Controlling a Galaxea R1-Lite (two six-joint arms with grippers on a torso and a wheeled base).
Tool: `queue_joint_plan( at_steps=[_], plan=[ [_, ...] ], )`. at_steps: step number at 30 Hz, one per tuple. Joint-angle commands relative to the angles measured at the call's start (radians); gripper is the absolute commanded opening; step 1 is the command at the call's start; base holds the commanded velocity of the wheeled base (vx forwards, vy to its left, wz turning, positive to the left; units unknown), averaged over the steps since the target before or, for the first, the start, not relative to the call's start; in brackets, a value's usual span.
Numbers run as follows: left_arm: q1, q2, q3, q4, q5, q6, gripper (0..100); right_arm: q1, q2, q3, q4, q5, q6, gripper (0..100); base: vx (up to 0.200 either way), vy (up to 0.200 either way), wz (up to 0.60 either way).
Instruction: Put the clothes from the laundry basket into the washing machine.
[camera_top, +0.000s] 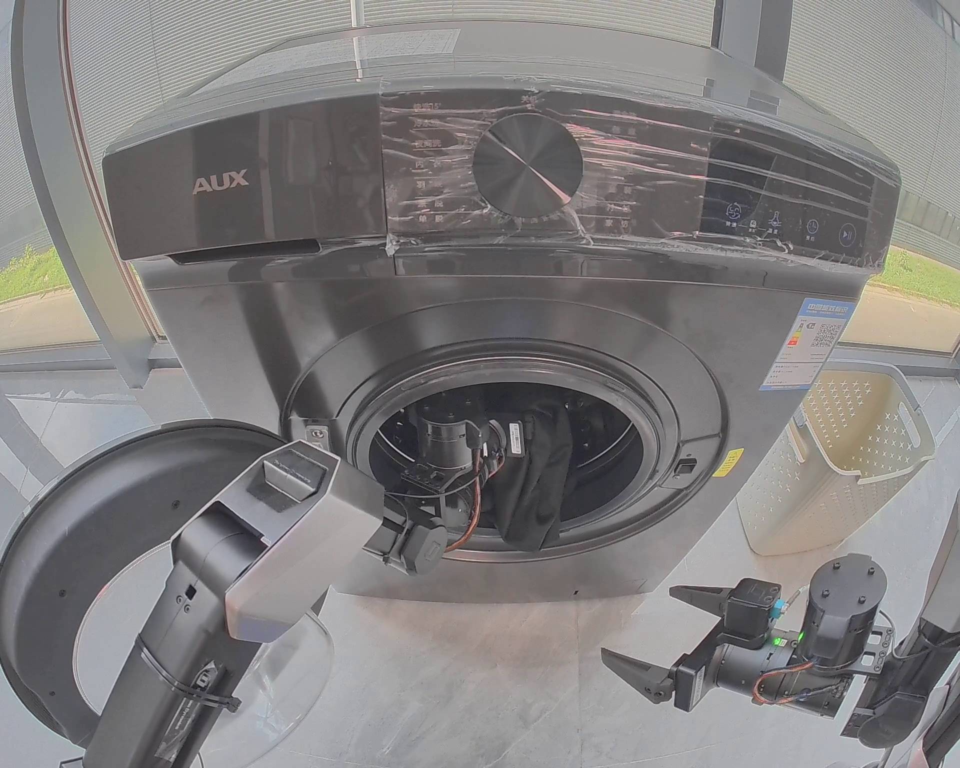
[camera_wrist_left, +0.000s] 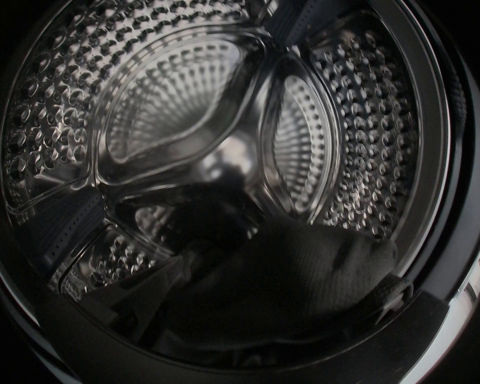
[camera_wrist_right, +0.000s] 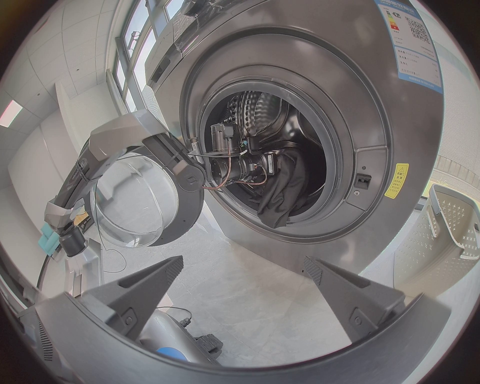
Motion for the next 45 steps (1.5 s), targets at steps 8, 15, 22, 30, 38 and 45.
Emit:
queue_joint_plan(
  at_steps=[8, 15, 22, 30, 38, 45],
  plan=[
    [-0.058, -0.234, 0.266, 0.185, -0.097, 0.008, 100, 0.000, -0.005, 0.000, -0.002, 0.000, 0.001, 100, 0.000, 0.000, 0.00],
    [-0.069, -0.228, 0.344, 0.197, -0.138, 0.042, 100, 0.000, -0.005, 0.000, -0.002, 0.002, 0.001, 100, 0.000, 0.000, 0.00],
    [-0.066, -0.175, 0.315, 0.201, -0.150, 0.050, 100, 0.000, 0.001, -0.001, -0.002, 0.003, -0.001, 100, 0.000, 0.000, 0.00],
    [-0.060, -0.090, 0.209, 0.210, -0.173, 0.051, 100, 0.019, 0.001, -0.004, -0.003, 0.002, 0.001, 100, 0.000, 0.000, 0.00],
    [-0.060, -0.015, 0.091, 0.242, -0.164, 0.059, 0, 0.042, -0.002, -0.006, -0.006, -0.005, 0.008, 100, 0.000, 0.000, 0.00],
    [-0.055, -0.010, 0.042, 0.220, -0.134, 0.048, 0, 0.042, -0.004, -0.004, -0.008, -0.005, 0.011, 100, 0.000, 0.000, 0.00]
  ],
)
